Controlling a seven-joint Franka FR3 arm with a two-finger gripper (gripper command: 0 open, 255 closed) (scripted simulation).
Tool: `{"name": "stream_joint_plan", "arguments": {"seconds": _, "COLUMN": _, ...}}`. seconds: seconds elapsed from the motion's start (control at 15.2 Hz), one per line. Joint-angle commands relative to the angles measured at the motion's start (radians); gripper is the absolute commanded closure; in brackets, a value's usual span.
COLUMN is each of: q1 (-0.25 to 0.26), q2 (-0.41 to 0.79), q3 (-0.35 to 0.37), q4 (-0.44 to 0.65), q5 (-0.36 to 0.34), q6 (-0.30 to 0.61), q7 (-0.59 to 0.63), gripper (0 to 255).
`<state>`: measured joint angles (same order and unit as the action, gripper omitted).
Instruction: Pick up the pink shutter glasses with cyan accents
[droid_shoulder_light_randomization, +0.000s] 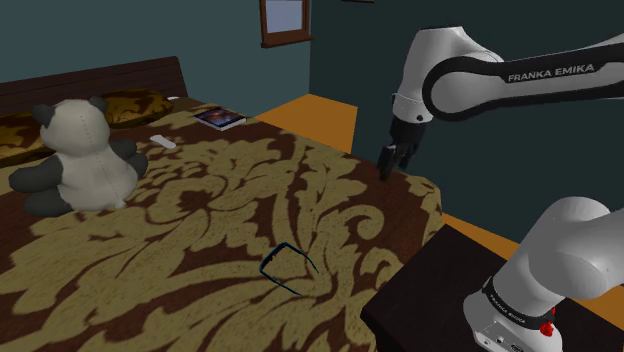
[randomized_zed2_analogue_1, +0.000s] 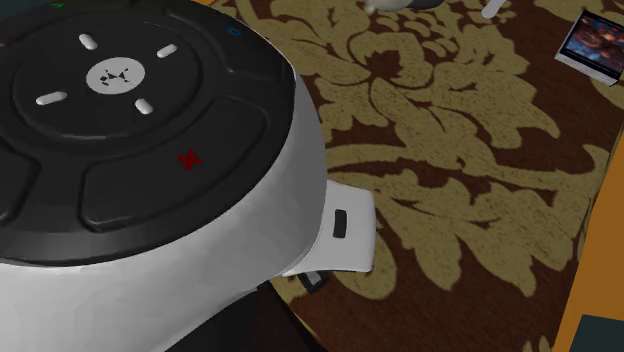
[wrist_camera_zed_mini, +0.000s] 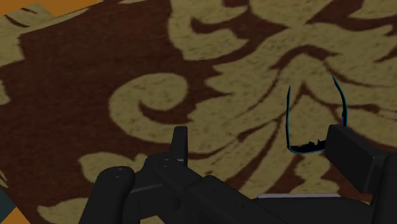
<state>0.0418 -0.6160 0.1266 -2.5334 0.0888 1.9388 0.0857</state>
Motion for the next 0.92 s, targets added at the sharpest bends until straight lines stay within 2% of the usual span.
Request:
{"name": "stream_joint_plan", "arguments": {"seconds": 0.0, "q1": 0.01, "q2": 0.045, "q3": 0.025, "q4": -0.026, "q5": 0.013, "q6": 0.076, "q7": 0.025, "gripper": 0}}
{"name": "stream_joint_plan", "arguments": {"seconds": 0.46, "q1": 0.026, "q2": 0.266, "q3": 0.108, "q4": -0.049, "q5": 0.029, "q6": 0.326, "q7": 0.108, "gripper": 0}}
{"name": "stream_joint_plan", "arguments": {"seconds": 0.86, "q1": 0.027, "q2": 0.501, "q3": 0.172, "q4": -0.009, "q5": -0.018, "q6": 0.523, "q7": 0.208, "gripper": 0}}
